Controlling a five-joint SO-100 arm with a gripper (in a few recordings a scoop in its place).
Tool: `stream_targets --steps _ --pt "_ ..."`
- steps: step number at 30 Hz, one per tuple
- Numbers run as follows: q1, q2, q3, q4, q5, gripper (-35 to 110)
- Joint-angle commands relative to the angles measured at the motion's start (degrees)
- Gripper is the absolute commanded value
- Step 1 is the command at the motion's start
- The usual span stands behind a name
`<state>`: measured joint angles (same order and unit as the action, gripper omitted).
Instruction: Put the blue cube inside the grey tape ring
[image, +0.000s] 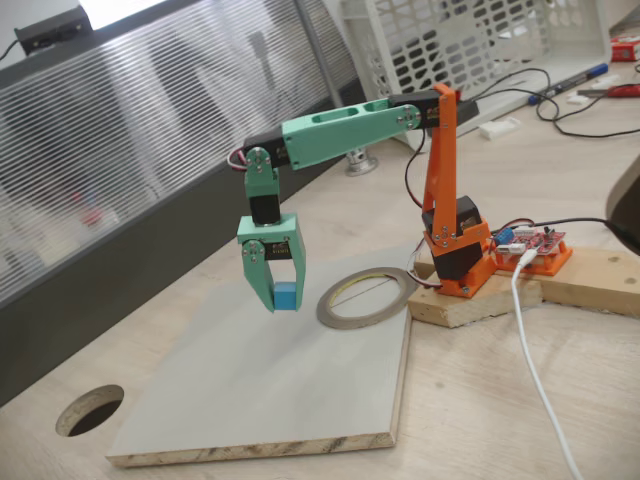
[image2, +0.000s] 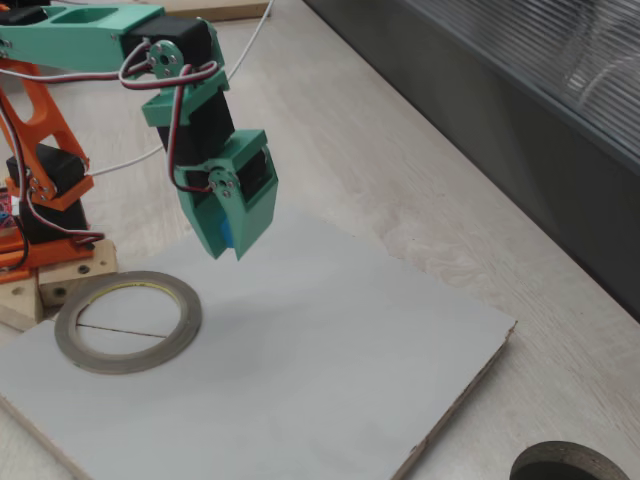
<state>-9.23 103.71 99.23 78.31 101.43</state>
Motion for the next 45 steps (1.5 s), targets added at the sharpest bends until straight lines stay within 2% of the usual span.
stream_targets --steps 1,7,14,20,29,45 --pt "4.83 5.45 0.44 0.18 0.88 4" --pt "17.40 6.24 0.53 0.09 0.62 4" --pt "26.02 6.06 2.72 0.09 0.62 4" --pt "26.63 7.03 15.91 -0.44 0.62 4" --pt "26.37 18.02 28.30 -0.62 0.62 4" --pt "26.72 18.98 32.17 -0.53 1.14 4"
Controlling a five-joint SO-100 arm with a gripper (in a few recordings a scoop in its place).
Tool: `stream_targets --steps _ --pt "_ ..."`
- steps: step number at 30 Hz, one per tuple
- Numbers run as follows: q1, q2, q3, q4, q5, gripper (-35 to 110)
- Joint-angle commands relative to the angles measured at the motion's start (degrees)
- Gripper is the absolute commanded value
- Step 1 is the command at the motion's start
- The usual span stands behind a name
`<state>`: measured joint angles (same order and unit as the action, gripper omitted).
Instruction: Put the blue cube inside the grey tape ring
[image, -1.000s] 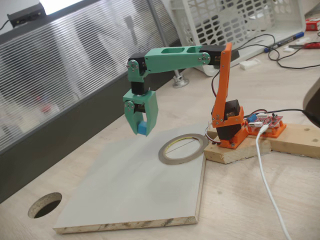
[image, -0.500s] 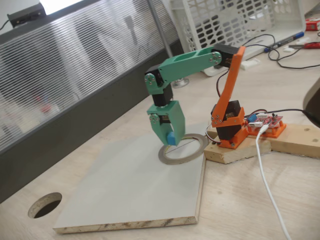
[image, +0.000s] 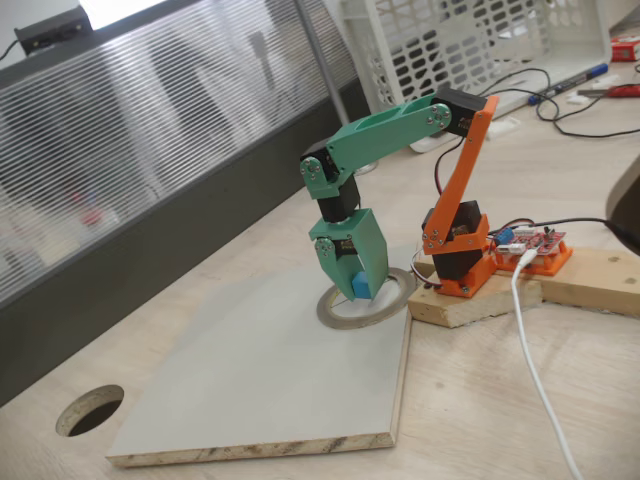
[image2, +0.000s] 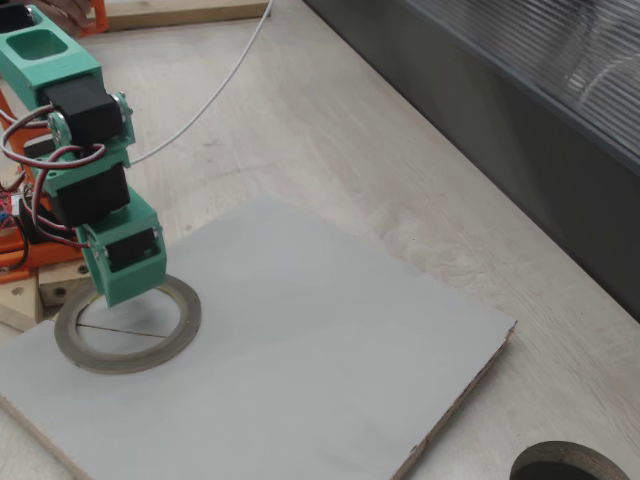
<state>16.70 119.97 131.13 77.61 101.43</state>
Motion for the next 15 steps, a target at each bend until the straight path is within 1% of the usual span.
stream_targets --steps 1,8,15 --pt "0.79 3.16 0.26 0.18 1.14 4" --pt "0.79 5.01 0.26 0.35 1.14 4" --pt "7.29 4.31 0.26 0.09 0.70 4"
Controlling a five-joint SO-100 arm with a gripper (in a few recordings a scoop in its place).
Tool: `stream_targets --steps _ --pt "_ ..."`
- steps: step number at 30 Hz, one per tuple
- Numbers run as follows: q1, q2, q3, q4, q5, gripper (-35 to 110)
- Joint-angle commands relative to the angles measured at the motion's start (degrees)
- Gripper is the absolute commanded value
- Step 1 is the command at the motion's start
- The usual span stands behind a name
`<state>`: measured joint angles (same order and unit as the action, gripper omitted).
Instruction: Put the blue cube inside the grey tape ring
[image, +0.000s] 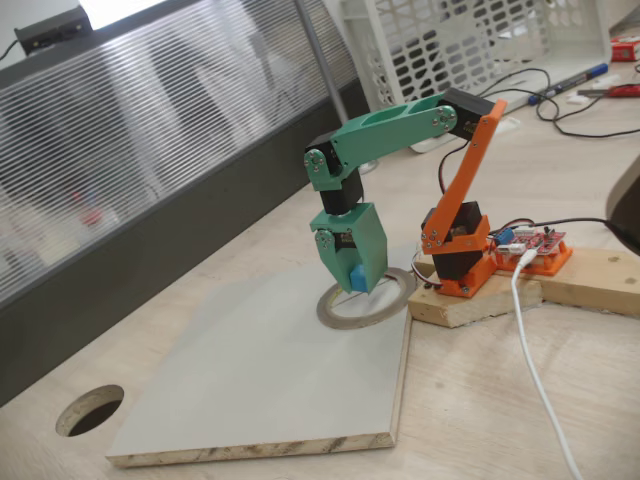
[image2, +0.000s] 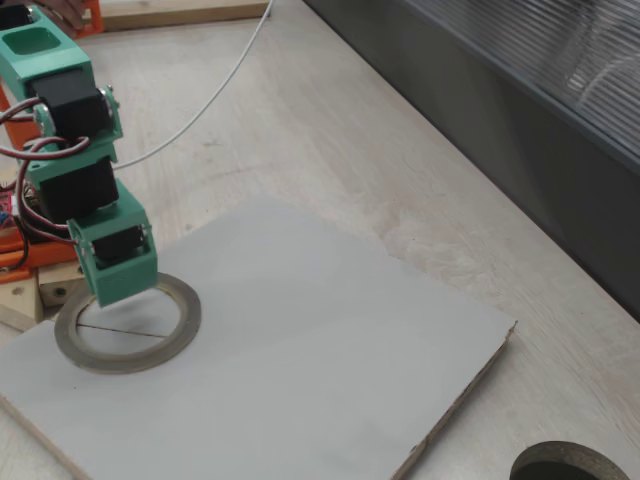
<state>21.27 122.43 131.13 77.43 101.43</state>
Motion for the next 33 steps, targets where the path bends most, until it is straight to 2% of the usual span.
stream_targets --steps 1,33 --pt "2.64 1.85 0.26 0.26 0.70 4" --pt "2.11 1.58 0.44 0.35 0.70 4"
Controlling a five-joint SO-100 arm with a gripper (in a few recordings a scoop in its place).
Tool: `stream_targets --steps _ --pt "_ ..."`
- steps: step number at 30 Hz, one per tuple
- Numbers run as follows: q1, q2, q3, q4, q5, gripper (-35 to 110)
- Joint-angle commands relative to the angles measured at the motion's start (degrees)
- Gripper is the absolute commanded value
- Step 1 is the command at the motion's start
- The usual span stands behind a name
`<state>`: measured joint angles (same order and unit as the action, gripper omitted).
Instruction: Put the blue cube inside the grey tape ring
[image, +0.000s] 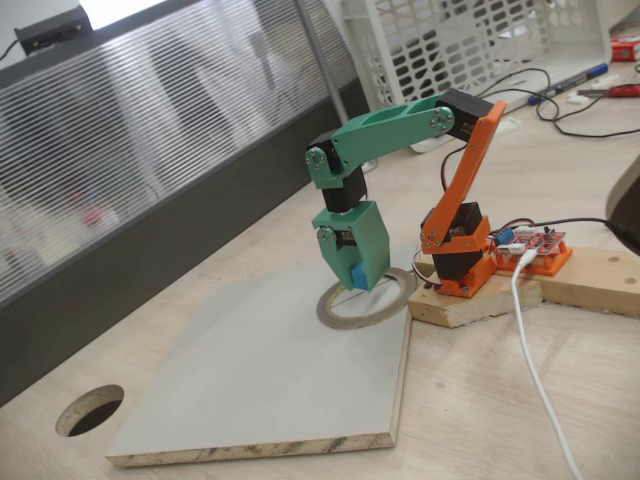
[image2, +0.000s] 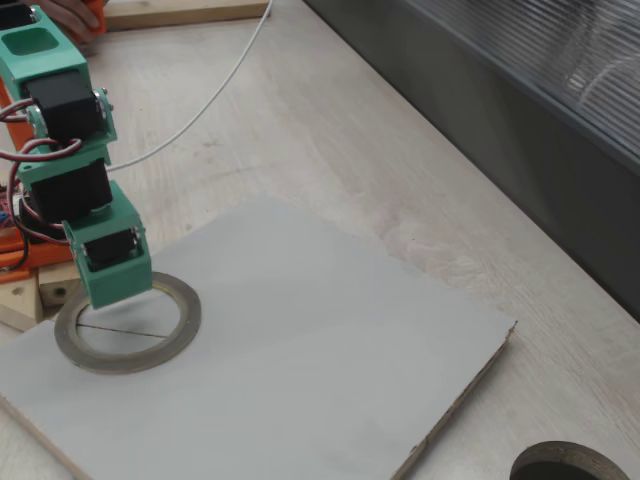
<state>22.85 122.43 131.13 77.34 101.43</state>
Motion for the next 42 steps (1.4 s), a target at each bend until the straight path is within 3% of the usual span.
stream_targets --steps 1,10,21,28,42 --pt "0.53 1.58 0.44 0.44 0.70 4" --pt "0.53 1.58 -0.44 0.70 0.53 10" --pt "0.79 1.58 0.09 1.05 0.62 60" --pt "1.05 1.58 0.26 1.14 0.62 79" --pt "1.23 2.37 -0.70 1.23 1.14 83"
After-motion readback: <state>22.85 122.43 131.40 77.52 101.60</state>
